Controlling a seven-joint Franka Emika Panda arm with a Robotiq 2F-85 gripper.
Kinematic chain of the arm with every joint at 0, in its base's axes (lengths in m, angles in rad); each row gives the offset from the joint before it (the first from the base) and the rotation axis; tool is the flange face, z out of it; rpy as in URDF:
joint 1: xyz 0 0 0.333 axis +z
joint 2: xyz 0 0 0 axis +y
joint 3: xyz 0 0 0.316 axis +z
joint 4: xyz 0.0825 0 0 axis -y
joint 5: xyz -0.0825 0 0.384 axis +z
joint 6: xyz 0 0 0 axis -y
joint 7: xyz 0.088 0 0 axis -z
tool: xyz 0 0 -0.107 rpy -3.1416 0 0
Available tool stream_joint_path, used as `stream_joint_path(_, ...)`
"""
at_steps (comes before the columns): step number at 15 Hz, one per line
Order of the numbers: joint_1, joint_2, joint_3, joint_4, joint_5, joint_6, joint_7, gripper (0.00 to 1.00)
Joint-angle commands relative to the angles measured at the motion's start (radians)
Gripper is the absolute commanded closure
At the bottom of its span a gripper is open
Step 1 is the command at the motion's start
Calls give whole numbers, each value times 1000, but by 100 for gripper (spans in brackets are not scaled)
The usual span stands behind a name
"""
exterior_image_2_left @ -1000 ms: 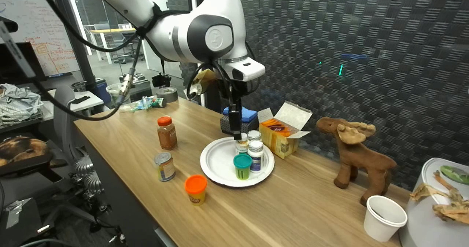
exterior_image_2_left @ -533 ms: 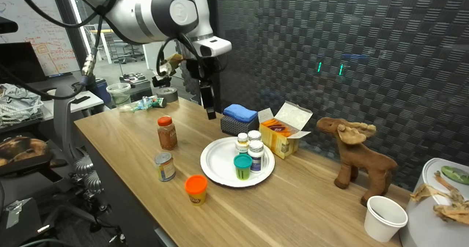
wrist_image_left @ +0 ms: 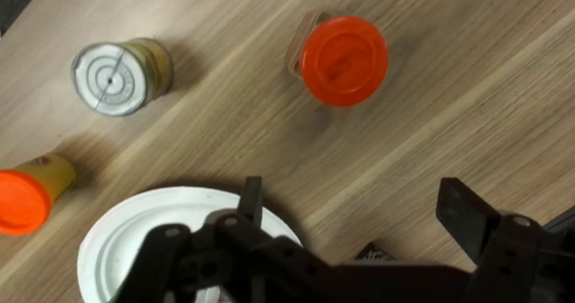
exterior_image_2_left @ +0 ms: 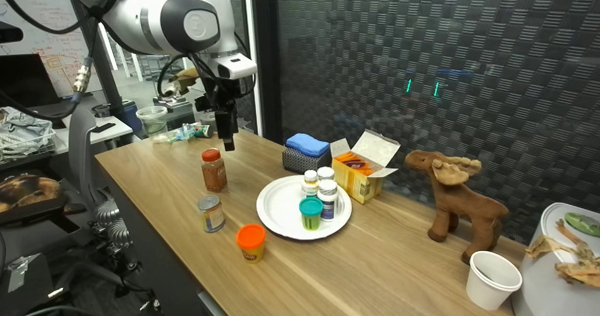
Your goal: Put the orange object and the bottles on the plate
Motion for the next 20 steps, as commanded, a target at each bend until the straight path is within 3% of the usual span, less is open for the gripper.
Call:
stream_joint_path(1,3,-20,23,-31,61,1,37,0)
stream_joint_path(15,-1,21,48,-45,163,44,27,0)
stream_joint_path(16,1,26,48,-44,163,41,30,4)
stream_joint_path(17,4,31,47,-42,159,33,35,20)
stream_joint_path(18,6,36,46,-42,155,31,38,22)
stream_joint_path(20,11,43,46,-44,153,29,43,38)
